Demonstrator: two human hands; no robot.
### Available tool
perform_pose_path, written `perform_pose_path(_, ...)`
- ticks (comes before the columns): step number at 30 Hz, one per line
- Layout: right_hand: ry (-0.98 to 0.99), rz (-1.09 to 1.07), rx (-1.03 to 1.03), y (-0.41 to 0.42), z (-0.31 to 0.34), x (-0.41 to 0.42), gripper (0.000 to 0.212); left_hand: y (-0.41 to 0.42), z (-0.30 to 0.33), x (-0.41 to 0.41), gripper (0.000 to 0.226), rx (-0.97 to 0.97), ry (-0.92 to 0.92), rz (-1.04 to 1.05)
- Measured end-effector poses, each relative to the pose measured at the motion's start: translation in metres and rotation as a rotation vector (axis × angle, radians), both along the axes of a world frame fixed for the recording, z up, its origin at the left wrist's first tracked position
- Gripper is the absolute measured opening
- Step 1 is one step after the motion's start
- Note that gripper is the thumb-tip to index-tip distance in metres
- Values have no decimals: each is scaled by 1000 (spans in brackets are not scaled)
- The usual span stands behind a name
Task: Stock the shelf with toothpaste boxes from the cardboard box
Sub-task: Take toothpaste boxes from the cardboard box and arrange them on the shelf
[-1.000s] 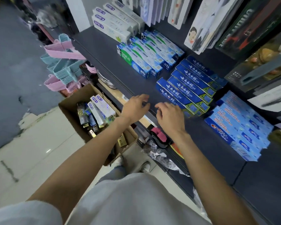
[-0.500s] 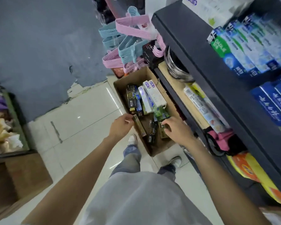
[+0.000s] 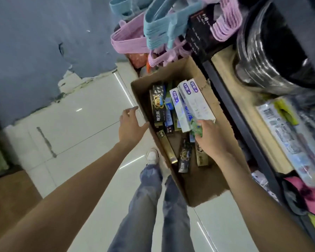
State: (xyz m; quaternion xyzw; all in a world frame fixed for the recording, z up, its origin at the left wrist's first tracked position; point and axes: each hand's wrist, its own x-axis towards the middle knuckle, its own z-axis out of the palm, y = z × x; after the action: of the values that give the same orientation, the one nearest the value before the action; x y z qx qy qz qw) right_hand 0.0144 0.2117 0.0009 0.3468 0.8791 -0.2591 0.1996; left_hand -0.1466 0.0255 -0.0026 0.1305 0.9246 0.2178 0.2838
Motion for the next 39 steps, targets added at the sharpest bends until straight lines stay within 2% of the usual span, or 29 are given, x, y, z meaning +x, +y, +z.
perform_pose_path(2, -19, -8, 36, 13, -32, -15, 51, 17, -23, -6, 58, 98, 83, -94)
perform_pose_path(5, -48, 23, 124, 31, -73, -35, 56, 49, -57, 0, 52, 157, -57, -79)
perform_pose_path(9, -81, 122, 200, 45, -111, -49, 69, 91, -104, 36, 62, -16, -323, -48)
perform_pose_path(13, -91, 138, 259, 53, -135, -55, 77, 134, -144, 57, 63, -89, -447, 67)
perform_pose_path(16, -31, 66, 246, 58, -137, -56, 73, 157, -168, 58, 59, -52, -486, 163)
perform_pose_path(19, 73, -41, 212, 57, -110, -44, 54, 158, -169, 59, 52, 16, -494, 226)
perform_pose_path(21, 161, -205, 46, 56, -83, -27, 50, 148, -153, 61, 45, 116, -575, 268)
perform_pose_path(23, 266, -473, -276, 54, -50, -9, 45, 133, -116, 65, 38, 263, -707, 346)
perform_pose_path(26, 432, -839, -769, 47, 9, 16, 35, 107, -45, 71, 37, 446, -786, 367)
perform_pose_path(29, 534, -928, -1069, 39, 63, 39, 48, 87, 22, 75, 36, 563, -762, 358)
perform_pose_path(31, 597, -899, -1203, 37, 101, 47, 56, 79, 66, 75, 36, 629, -721, 328)
perform_pose_path(33, 608, -777, -1138, 35, 141, 48, 60, 74, 110, 75, 42, 693, -693, 277)
perform_pose_path(34, 601, -699, -1031, 32, 161, 47, 53, 73, 131, 76, 46, 718, -677, 256)
perform_pose_path(36, 578, -528, -757, 25, 197, 44, 36, 72, 170, 79, 48, 759, -648, 234)
perform_pose_path(39, 567, -247, -245, 16, 234, 44, 47, 73, 220, 80, 44, 814, -574, 214)
